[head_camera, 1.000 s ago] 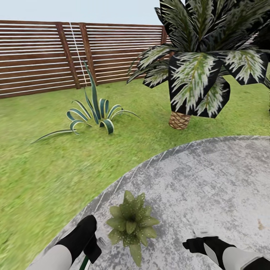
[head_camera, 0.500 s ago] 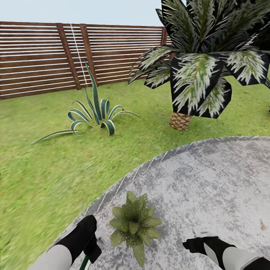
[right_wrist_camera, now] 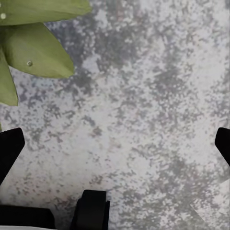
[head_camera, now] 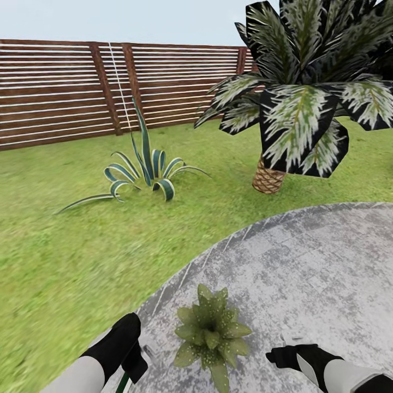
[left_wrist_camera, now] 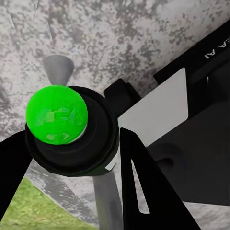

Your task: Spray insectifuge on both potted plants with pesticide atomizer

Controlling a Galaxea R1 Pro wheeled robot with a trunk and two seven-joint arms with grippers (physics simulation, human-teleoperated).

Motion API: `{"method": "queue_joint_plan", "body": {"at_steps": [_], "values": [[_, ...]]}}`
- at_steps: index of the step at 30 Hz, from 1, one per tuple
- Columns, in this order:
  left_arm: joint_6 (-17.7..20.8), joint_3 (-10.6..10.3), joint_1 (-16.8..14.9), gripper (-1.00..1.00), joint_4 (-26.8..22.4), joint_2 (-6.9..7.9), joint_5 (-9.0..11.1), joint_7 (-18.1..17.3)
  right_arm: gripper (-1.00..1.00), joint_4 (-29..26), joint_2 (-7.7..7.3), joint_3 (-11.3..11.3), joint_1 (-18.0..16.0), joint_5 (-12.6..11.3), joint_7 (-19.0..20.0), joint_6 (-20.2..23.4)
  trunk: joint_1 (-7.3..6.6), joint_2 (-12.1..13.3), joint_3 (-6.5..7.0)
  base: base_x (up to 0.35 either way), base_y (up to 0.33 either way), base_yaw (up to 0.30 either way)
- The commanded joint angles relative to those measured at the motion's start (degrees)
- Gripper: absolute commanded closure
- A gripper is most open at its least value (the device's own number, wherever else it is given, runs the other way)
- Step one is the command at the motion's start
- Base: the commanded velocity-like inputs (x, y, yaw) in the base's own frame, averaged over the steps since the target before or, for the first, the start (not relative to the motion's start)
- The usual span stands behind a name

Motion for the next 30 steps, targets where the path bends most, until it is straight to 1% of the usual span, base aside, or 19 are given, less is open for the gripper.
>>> {"method": "queue_joint_plan", "body": {"at_steps": [1,7,10,30], "values": [[0.1,-0.09,-0.04,1.0,-0.08,0.01,-0.61,-0.59,-1.0,0.09,0.01,0.49,-0.06,-0.6,0.26,0.1,0.0,-0.02,0.05,0.008,0.012,0.0],[0.1,-0.09,-0.02,1.0,-0.08,0.01,-0.61,-0.59,-1.0,0.09,0.02,0.36,-0.06,-0.66,0.26,0.15,0.0,-0.02,0.24,0.153,0.142,-0.004],[0.1,-0.09,-0.03,1.0,-0.08,0.01,-0.61,-0.59,-1.0,0.09,0.02,0.35,-0.06,-0.68,0.26,0.18,0.0,-0.02,0.35,0.064,0.128,-0.111],[0.17,-0.09,-0.05,1.0,-0.08,0.01,-0.61,-0.62,-1.0,0.09,0.02,0.32,-0.06,-0.69,0.26,0.19,0.0,-0.02,1.53,0.009,0.011,-0.202]]}}
